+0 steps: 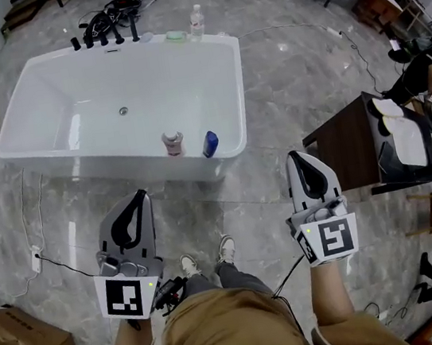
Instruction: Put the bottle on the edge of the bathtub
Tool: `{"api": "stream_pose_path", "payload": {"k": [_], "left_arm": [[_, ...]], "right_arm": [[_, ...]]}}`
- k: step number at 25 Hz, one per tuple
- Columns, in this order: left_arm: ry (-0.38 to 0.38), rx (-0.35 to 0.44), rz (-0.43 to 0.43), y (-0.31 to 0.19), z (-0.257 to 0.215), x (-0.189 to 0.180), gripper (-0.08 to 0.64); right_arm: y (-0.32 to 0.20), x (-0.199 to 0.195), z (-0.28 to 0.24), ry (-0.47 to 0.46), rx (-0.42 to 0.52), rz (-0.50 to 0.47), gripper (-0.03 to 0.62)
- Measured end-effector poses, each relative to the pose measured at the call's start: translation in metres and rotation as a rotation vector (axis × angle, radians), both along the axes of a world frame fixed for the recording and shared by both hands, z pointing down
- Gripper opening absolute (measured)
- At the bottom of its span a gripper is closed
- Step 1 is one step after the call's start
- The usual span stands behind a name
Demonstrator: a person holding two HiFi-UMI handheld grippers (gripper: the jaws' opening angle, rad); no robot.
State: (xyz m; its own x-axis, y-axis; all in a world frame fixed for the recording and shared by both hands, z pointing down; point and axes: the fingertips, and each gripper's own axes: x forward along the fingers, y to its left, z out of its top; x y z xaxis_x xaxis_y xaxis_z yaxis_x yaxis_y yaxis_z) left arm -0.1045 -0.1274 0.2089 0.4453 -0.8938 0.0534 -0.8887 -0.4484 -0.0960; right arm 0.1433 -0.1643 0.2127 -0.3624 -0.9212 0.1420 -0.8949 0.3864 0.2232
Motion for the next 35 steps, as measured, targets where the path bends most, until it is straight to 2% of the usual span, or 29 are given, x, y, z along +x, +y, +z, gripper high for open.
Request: {"api": "stream_pose_path", "payload": {"k": [5, 14, 20, 35], "left_arm": [[0.009, 0.085, -0.013, 0.008, -0.025, -0.011, 0.006], [0.01, 0.119, -0.028, 0.029, -0.046, -0.023, 0.006], [0.018, 0.118, -0.037, 0.037, -0.048, -0.033, 0.006], [0.015, 0.116, -0.003, 0.038, -0.041, -0.023, 0.006]], "right_arm": [[0.026, 0.004, -0.03, -0.013, 0.042, 0.004, 0.005], [0.057, 0.016, -0.058, -0.01, 0.091, 0.015, 0.005], [0.066, 0.014, -0.06, 0.005, 0.095, 0.023, 0.005], [0.083, 0.02, -0.057, 0.038, 0.097, 0.056, 0.005]]}}
